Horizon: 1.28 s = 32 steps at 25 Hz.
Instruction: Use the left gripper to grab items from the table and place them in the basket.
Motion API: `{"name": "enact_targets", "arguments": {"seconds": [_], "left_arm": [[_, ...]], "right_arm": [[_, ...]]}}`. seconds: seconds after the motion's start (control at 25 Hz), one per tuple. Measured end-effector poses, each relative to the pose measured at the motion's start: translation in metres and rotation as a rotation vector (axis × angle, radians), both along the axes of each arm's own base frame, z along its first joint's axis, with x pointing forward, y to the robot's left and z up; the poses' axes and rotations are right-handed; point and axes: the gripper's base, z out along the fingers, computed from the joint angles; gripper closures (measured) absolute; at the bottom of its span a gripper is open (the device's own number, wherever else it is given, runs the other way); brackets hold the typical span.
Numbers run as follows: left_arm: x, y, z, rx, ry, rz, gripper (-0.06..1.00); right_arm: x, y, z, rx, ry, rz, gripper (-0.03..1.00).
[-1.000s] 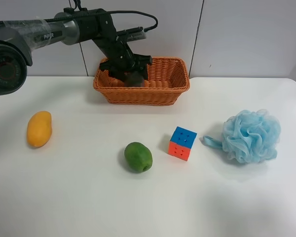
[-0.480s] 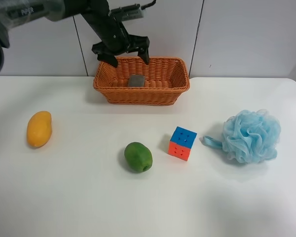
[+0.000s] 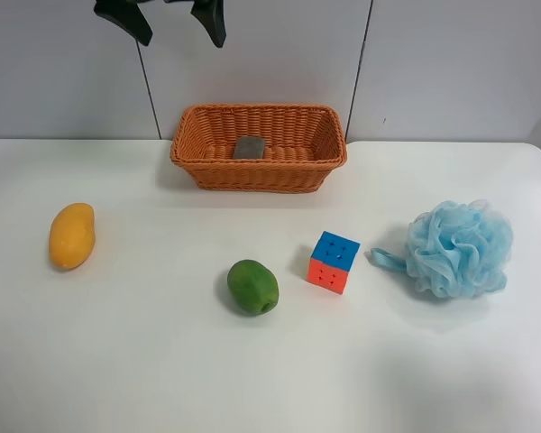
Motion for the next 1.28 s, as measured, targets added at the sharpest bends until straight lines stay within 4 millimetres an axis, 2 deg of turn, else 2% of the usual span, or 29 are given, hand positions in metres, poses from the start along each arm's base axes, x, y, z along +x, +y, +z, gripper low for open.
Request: {"name": "enact_targets", "arguments": {"seconds": [0.16,0.36,0.64,0.92,1.04,1.28], "left_arm": [[-0.031,0.013,0.016,0.020,-0.004,-0.024,-0.05],[-0.075,0.031,0.005,0.072,0.077,-0.051,-0.05],[-0.157,0.063,-0.007,0.087,0.141,-0.068,-0.05],[-0.234,0.092,-0.026,0.038,0.098,-0.070,-0.05],[-0.266,0.105,-0.027,0.021,0.041,-0.076,-0.05],[-0.314,0.125,-0.037,0.019,-0.074,-0.115,-0.05]], "right_arm": [[0.000,0.000,0.000,0.000,0.000,0.000,-0.02],[0.000,0.000,0.000,0.000,0.000,0.000,-0.02],[0.000,0.000,0.000,0.000,0.000,0.000,-0.02],[0.000,0.000,0.000,0.000,0.000,0.000,-0.02],[0.000,0.000,0.000,0.000,0.000,0.000,-0.02],[0.000,0.000,0.000,0.000,0.000,0.000,-0.02]]}}
